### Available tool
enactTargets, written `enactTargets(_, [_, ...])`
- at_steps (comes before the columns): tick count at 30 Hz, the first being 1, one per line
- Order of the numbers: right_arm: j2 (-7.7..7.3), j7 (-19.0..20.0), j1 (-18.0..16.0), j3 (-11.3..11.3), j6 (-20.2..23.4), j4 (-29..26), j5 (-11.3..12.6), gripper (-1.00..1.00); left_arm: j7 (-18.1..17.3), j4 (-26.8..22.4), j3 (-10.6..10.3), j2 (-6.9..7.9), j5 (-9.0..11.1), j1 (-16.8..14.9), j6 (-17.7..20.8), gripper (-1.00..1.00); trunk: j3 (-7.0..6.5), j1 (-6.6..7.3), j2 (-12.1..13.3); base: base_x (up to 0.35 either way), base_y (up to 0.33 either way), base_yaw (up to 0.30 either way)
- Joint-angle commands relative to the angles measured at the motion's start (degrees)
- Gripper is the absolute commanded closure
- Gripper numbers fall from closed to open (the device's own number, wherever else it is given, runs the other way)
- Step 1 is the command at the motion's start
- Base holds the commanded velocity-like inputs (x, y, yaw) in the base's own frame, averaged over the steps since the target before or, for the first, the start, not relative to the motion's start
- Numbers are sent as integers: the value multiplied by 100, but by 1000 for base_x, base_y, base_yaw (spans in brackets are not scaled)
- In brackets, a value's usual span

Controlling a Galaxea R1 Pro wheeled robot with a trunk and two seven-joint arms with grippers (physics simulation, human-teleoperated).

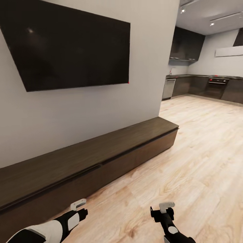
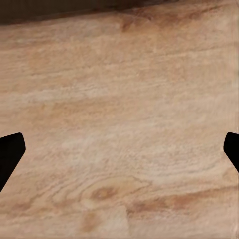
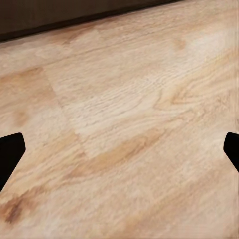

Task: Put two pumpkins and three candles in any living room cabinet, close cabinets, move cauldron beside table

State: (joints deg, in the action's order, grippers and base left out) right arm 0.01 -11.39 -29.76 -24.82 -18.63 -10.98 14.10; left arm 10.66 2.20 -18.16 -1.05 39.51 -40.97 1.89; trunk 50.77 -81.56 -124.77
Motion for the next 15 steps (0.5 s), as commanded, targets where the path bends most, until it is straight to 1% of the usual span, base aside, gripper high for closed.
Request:
enactTargets(1, [-1,-23,-4,-49,-18,4,49,-100,15,9,-48,-3,30,-7,13,-100,-3,-1,-2,156,-247,-178])
enactTargets(5, [-1,-27,-3,-47,-16,4,49,-100,15,9,-48,-2,30,-7,13,-100,-35,-1,-2,160,-250,-175])
enactTargets(7, [-1,-25,-3,-45,-15,4,49,-100,15,9,-48,-1,30,-5,13,-100,-43,-1,-2,164,-253,-95])
enactTargets(15, [-1,-28,-3,-48,-11,4,49,-100,15,9,-48,-6,30,-6,13,-100,-49,-1,-2,200,-254,-16])
